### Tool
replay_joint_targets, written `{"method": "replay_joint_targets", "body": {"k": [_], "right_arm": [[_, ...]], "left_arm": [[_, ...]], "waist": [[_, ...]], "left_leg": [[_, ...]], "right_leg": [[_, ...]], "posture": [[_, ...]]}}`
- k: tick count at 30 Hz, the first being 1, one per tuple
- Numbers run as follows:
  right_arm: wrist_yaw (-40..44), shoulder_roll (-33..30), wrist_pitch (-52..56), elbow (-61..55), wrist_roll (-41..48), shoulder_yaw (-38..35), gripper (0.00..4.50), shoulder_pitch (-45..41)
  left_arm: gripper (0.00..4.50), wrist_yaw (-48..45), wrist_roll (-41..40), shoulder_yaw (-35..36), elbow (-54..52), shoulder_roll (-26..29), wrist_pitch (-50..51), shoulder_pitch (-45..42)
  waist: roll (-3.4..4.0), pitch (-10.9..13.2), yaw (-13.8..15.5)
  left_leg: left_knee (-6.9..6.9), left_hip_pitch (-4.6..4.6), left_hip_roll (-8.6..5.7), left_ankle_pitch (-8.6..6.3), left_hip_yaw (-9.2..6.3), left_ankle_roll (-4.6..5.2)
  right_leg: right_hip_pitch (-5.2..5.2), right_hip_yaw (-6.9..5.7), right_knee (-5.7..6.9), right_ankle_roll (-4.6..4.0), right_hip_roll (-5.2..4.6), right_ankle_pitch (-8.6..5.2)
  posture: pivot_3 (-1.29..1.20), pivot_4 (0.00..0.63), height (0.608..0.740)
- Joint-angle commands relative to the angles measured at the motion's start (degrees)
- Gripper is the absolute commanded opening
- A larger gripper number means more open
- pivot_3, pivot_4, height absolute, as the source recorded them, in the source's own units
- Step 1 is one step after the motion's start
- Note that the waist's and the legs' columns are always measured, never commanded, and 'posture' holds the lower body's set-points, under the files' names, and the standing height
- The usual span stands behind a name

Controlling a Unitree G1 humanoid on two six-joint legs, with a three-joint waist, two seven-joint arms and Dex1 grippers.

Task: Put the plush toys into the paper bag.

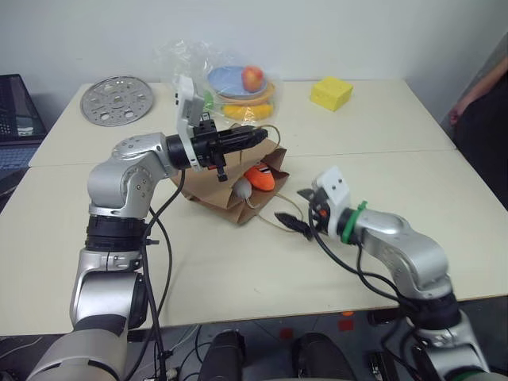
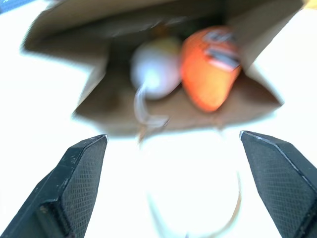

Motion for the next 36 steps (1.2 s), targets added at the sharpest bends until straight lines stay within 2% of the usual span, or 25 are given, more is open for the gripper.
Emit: {"method": "replay_joint_targets", "body": {"k": [1,5,12,15,25,28,33,36], "right_arm": [[1.0,-1.9,-2.8,-0.9,-2.0,4.4,4.47,1.4],[-0.5,-2.8,-7.3,5.3,-7.9,9.4,4.47,0.8],[-1.9,2.0,-11.3,13.4,-10.1,9.3,4.47,-2.1],[-1.7,3.0,-12.9,16.3,-11.1,9.3,3.62,-3.1],[2.2,1.1,-16.0,16.7,-12.4,8.7,0.05,-4.7],[3.2,-0.1,-15.6,14.7,-11.7,7.2,0.05,-4.4],[2.9,0.5,-10.4,0.1,-1.3,-4.7,0.05,-4.9],[2.8,-0.1,-8.2,-3.9,0.8,-6.1,0.05,-6.1]], "left_arm": [[0.00,0.1,-0.1,0.8,-0.7,-0.2,-1.7,-0.7],[0.00,0.1,-0.1,0.7,-0.7,-0.2,-1.8,-0.8],[0.00,0.7,-0.2,0.9,-1.5,-0.2,-1.5,-0.4],[0.00,1.0,-0.4,1.0,-2.0,-0.2,-1.4,-0.2],[0.00,2.1,-0.6,1.5,-3.0,-0.1,-1.7,0.8],[0.00,2.2,-0.6,1.5,-3.1,-0.1,-1.8,1.0],[0.00,2.3,0.4,1.5,-0.3,-0.7,-3.8,-0.5],[0.00,2.8,1.1,1.6,2.0,-1.7,-5.8,-1.9]], "waist": [[0.00,0.0,-0.2],[-0.01,0.0,-0.2],[-0.02,0.0,-0.1],[-0.02,0.0,-0.1],[-0.02,0.0,-0.1],[-0.02,0.0,0.0],[-0.02,0.0,0.1],[-0.02,0.0,0.2]], "left_leg": [[0.00,0.00,-0.01,0.00,0.01,0.00],[0.01,0.01,-0.02,0.02,0.02,0.03],[0.02,0.00,-0.05,0.03,0.02,0.03],[0.01,0.01,-0.05,0.03,0.01,0.03],[0.03,0.01,-0.06,0.03,0.02,0.03],[0.02,0.00,-0.05,0.03,0.01,0.03],[0.01,-0.01,-0.04,0.03,-0.01,0.03],[0.03,-0.01,-0.02,0.03,-0.05,0.02]], "right_leg": [[0.00,0.01,0.01,0.00,0.03,0.00],[-0.02,0.02,0.06,0.00,0.07,0.00],[0.00,0.01,0.03,0.01,0.05,0.00],[0.00,0.00,0.03,0.01,0.05,0.00],[0.00,0.01,0.04,0.01,0.04,0.00],[0.00,0.00,0.04,0.01,0.04,0.00],[0.00,-0.01,0.03,0.01,0.02,0.00],[0.03,-0.05,0.03,0.01,0.01,0.01]], "posture": [[0.00,0.150,0.740],[0.00,0.150,0.740],[0.00,0.150,0.740],[0.00,0.150,0.740],[0.00,0.150,0.740],[0.00,0.150,0.740],[0.00,0.150,0.740],[0.00,0.150,0.740]]}}
